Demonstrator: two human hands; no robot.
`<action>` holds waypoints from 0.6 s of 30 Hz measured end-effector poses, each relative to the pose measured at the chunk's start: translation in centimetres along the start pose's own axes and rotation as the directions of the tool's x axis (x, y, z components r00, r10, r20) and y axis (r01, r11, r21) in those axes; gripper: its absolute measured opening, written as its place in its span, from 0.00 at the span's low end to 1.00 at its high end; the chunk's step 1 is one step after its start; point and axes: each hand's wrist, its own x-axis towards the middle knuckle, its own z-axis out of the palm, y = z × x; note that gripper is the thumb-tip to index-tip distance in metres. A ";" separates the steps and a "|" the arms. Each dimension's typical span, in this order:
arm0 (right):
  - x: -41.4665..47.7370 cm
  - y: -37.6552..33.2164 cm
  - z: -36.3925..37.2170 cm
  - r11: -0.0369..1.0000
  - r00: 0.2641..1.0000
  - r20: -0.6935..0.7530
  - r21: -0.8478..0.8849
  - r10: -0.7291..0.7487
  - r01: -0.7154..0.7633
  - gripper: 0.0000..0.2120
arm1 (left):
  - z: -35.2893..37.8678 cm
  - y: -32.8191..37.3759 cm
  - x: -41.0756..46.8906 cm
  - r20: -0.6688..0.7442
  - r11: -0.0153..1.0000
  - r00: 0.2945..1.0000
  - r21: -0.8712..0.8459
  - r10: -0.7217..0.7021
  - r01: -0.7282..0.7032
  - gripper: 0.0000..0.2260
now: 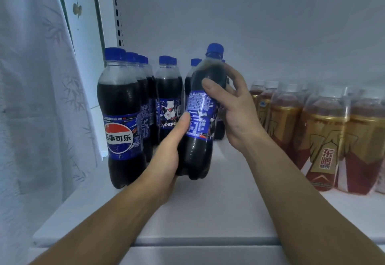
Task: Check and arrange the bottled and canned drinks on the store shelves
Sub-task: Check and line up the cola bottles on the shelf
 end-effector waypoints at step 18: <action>0.0 0.1 0.4 0.978 0.980 0.066 0.073 0.189 -0.194 0.24 | -0.5 0.2 -0.2 0.199 0.985 0.969 -0.062 -0.149 0.164 0.29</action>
